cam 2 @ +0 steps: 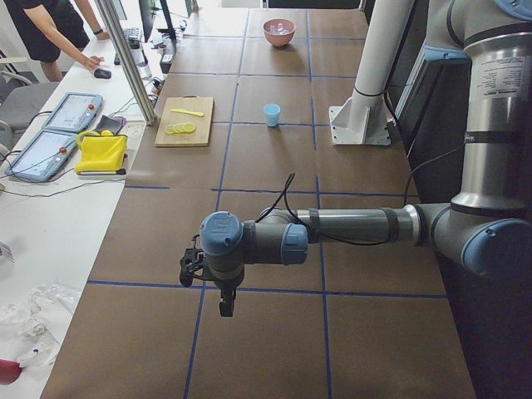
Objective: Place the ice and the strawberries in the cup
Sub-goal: 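Lower the right gripper into the pink bowl toward the ice cubes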
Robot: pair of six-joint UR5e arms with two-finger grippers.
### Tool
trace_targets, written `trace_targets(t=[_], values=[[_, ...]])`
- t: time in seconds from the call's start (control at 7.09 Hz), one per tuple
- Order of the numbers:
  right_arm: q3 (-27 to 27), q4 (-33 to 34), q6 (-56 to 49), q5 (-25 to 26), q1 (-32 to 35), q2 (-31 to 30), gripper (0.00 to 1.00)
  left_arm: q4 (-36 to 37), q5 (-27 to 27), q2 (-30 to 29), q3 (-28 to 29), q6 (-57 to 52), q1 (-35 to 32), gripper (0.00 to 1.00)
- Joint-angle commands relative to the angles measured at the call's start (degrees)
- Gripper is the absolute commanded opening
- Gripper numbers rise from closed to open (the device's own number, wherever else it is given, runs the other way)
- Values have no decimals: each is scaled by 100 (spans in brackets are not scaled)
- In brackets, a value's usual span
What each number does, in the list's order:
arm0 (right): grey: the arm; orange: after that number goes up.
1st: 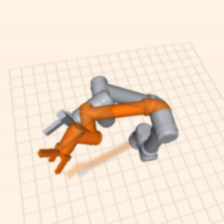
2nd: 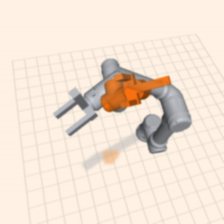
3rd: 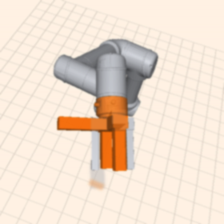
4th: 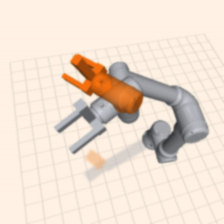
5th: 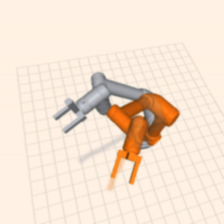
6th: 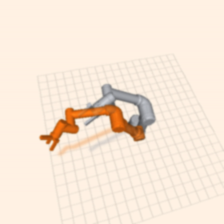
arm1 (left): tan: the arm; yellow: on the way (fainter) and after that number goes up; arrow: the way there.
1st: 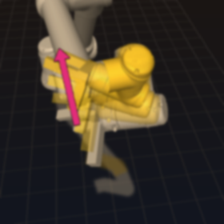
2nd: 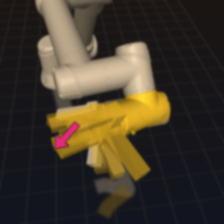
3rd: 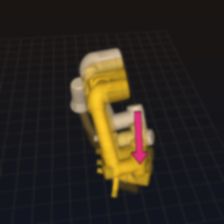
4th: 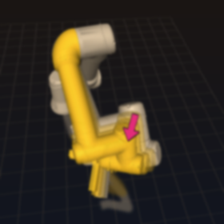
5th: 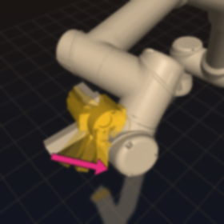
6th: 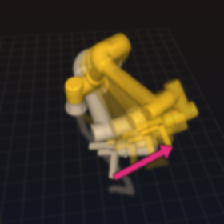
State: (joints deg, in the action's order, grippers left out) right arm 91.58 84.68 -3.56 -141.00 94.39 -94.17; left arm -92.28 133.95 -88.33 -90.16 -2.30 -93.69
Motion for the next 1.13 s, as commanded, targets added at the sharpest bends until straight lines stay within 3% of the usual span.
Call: trace_targets(t=[0.0, 0.99], values=[[9, -22, 39, 202, 0, -49, 100, 0, 0, 0, -1, 1, 0, 100], [106, -92, 83, 73, -34, -84, 100, 0, 18, 0, -98, 28, -9, 100]])
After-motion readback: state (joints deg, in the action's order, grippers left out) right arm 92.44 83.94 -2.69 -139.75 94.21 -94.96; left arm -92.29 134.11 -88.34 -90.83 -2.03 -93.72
